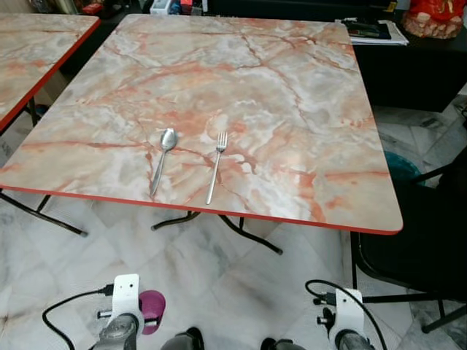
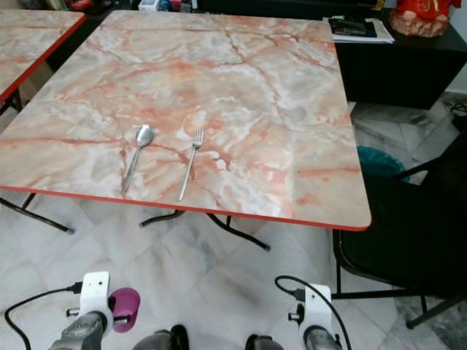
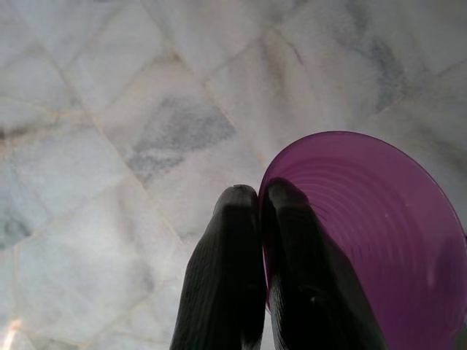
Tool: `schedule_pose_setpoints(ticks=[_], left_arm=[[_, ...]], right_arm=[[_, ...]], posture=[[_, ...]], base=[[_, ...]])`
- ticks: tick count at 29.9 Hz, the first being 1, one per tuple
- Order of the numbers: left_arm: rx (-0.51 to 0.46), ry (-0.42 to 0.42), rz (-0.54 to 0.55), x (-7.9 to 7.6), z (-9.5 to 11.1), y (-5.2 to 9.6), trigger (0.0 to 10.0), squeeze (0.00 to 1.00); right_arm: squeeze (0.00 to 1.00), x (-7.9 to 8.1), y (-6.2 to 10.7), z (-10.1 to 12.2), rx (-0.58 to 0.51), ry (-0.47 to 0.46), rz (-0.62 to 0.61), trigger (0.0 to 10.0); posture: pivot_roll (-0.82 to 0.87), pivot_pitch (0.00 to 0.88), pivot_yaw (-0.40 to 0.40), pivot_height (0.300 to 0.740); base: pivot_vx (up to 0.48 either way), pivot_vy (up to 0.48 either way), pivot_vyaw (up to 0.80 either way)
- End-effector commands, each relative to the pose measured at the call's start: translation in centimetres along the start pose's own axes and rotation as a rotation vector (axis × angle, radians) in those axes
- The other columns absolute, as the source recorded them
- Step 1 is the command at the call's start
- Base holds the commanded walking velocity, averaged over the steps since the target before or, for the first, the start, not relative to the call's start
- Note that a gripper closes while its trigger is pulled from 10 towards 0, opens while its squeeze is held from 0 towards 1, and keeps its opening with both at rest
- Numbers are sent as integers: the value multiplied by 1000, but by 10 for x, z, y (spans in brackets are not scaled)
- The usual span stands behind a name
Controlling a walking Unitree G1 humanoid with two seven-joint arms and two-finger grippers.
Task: Setting the table
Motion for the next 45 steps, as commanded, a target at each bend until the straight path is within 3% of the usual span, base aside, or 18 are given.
schedule_pose_setpoints(ticks=[1, 21, 45], left_arm=[[8, 18, 40, 11, -6, 2, 10000, 0], [12, 99, 130, 35, -15, 6, 10000, 0], [39, 140, 183, 49, -25, 10, 10000, 0]], right_arm=[[0, 5, 2, -10, 23, -5, 18, 10000], [0, 6, 3, -12, 29, -9, 14, 10000], [0, 7, 2, -8, 18, -13, 17, 10000]], posture=[[-39, 178, 5, 740], [-33, 179, 10, 740], [-19, 189, 9, 740]], base=[[0, 480, 0], [0, 480, 0], [0, 480, 0]])
Point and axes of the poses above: a point about 5 cm out from each wrist's last joint towards the gripper, its own y axis pointing back from the gripper into the wrist, its own z axis along the axis of the wrist's last joint, x = y × z, the point moved 2 cm from there along -y, pointing out of the wrist towards the gripper, and after that the axes turned 11 degrees about y, right-handed, at the moved point
